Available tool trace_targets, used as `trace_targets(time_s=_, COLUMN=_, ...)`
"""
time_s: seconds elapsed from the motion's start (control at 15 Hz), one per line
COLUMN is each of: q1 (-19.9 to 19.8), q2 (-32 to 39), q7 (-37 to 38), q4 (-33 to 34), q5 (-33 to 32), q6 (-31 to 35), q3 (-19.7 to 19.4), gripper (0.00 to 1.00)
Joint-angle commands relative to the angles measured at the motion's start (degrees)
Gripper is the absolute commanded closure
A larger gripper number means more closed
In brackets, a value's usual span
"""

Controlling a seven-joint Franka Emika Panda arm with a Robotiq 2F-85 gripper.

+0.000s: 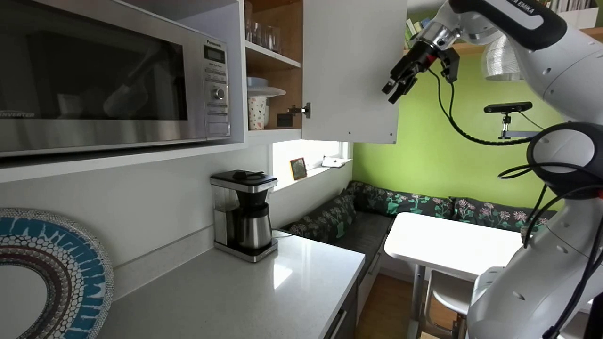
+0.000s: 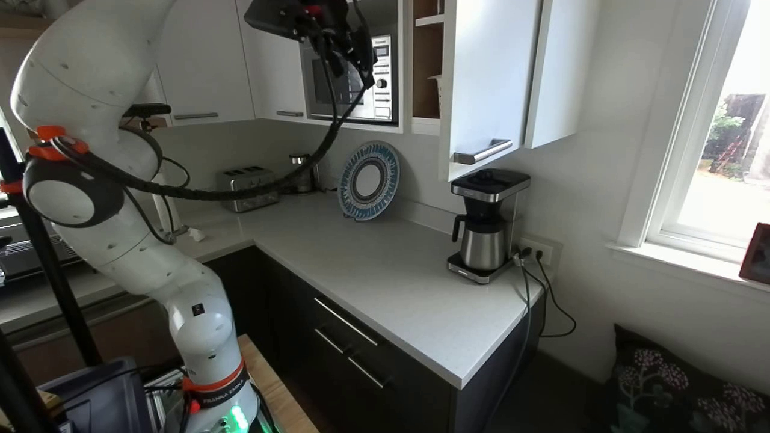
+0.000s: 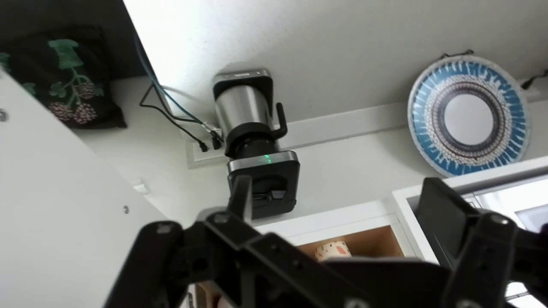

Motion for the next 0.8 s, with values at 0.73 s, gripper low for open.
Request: trace_targets(time_s=0.73, q1=0.0, q2=5.3, q7=-17.3, q4=11.2, q5=-17.6, q6=6.7, q3=-6.5, gripper=0.00)
